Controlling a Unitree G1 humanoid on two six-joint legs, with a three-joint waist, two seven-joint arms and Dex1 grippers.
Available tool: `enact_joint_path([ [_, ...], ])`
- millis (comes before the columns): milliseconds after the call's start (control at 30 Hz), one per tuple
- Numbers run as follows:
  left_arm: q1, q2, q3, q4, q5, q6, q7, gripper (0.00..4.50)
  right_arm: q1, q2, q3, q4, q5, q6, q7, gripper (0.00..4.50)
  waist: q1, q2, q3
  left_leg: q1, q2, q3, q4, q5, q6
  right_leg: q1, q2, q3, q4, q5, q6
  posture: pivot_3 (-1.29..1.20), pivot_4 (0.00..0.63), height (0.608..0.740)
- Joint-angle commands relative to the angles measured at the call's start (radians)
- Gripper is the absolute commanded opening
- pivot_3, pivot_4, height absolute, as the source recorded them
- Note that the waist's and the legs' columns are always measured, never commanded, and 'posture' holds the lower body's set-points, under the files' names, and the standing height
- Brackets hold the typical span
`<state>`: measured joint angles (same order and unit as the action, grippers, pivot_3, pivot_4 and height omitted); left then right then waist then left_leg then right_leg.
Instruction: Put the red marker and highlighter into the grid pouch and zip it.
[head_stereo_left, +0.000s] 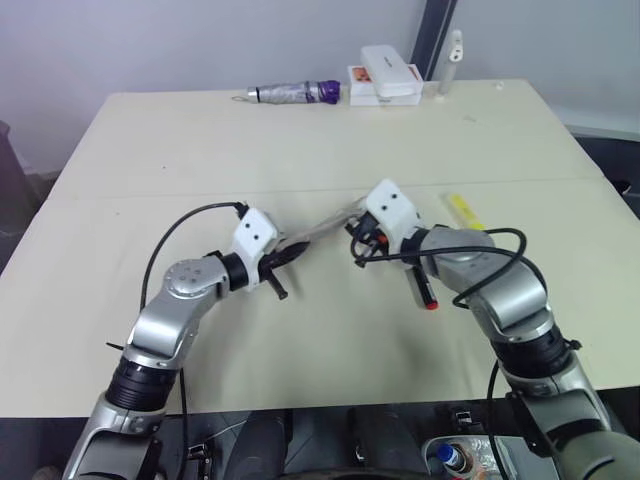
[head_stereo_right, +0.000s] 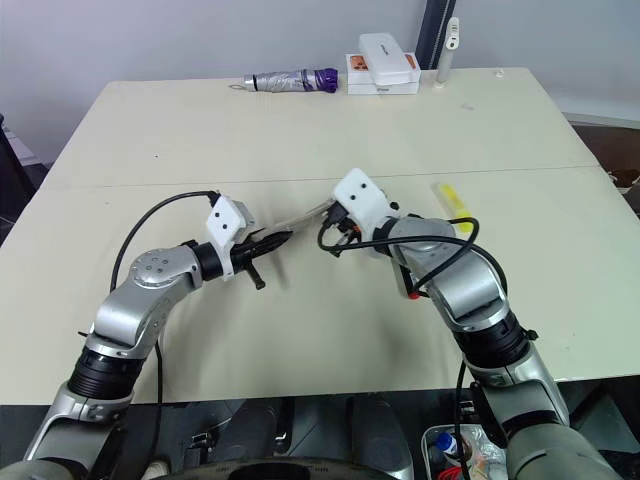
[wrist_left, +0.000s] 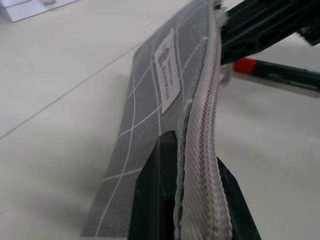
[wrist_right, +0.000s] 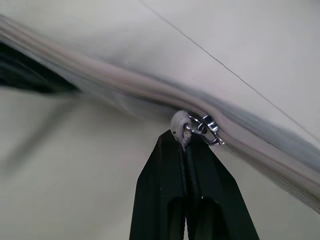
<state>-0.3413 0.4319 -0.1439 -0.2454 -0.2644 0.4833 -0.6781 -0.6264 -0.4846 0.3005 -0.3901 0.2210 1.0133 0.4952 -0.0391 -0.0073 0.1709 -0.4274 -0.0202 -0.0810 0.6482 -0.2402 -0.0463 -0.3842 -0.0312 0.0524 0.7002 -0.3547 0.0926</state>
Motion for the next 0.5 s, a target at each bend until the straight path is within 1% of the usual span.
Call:
enact_joint_path([
  [33,-0.006,-0.01,-0.016,-0.045,0.003,0.007,0.009,0.0,-0.038,0.011,0.054,-0.055,0.004,0.003,0.031,0.03,0.0,0.0,0.0,0.0,0.0,0.0,0.0,0.0,0.0,0.0,0.0,0.0,0.0,0.0,0.0,0.0,0.15,0.74],
  [233,-0.013,-0.023,-0.036,-0.049,0.024,0.005,0.019,0.0,-0.076,0.032,0.157,-0.109,0.022,0.015,0.095,0.03,-0.002,0.0,0.0,0.0,0.0,0.0,0.0,0.0,0.0,0.0,0.0,0.0,0.0,0.0,0.0,0.0,0.15,0.74],
  [500,-0.025,-0.037,-0.037,-0.034,0.052,0.002,0.044,0.0,-0.11,0.043,0.187,-0.098,0.009,0.002,0.126,0.03,-0.002,0.0,0.0,0.0,0.0,0.0,0.0,0.0,0.0,0.0,0.0,0.0,0.0,0.0,0.0,0.0,0.15,0.74],
])
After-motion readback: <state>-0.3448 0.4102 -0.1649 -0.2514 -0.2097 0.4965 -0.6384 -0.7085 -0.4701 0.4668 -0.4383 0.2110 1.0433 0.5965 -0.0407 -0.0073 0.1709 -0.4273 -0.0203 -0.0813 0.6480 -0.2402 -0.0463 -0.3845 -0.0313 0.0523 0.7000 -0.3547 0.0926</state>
